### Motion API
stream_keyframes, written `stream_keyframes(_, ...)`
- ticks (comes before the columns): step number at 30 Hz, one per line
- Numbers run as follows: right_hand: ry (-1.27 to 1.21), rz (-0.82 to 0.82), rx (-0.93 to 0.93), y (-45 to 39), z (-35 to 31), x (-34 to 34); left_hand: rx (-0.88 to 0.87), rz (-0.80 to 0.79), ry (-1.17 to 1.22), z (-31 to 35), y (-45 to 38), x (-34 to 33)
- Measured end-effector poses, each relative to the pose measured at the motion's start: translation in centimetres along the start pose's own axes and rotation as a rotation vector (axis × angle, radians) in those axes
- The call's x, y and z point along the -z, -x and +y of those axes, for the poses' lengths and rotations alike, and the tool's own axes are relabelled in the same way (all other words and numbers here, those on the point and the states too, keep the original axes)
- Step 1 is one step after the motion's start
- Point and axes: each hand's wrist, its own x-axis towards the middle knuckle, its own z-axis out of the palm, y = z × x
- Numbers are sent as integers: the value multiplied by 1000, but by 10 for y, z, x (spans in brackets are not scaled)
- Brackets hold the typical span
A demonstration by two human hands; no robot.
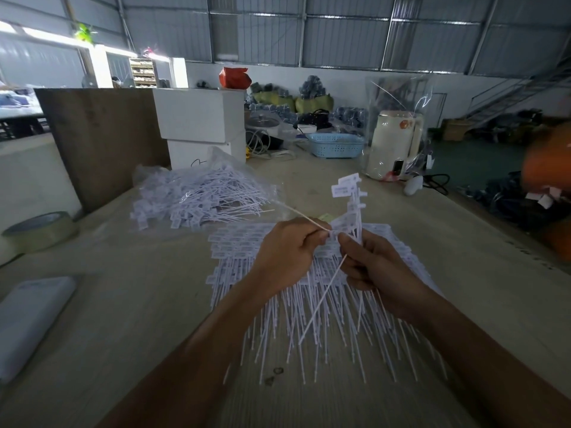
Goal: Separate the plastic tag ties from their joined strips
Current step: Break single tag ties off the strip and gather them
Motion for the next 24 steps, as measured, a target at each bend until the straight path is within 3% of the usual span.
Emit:
stream_keyframes(5,180,10,117,1,-2,2,69,-27,133,4,-2,2)
stream_keyframes(9,654,133,295,-2,-4,5,133,-47,375,3,-2,5)
stream_keyframes(10,658,154,303,-3,-3,8,135,-35,417,2,-3,6)
stream_keyframes(14,238,193,169,-2,-5,17,87,5,391,0,-7,9)
stream_keyframes(18,75,137,73,-3,-4,15,6,-37,172,4,-5,9)
stream_keyframes(24,-70,83,-72,-5,1,14,34,-43,165,8,-2,10)
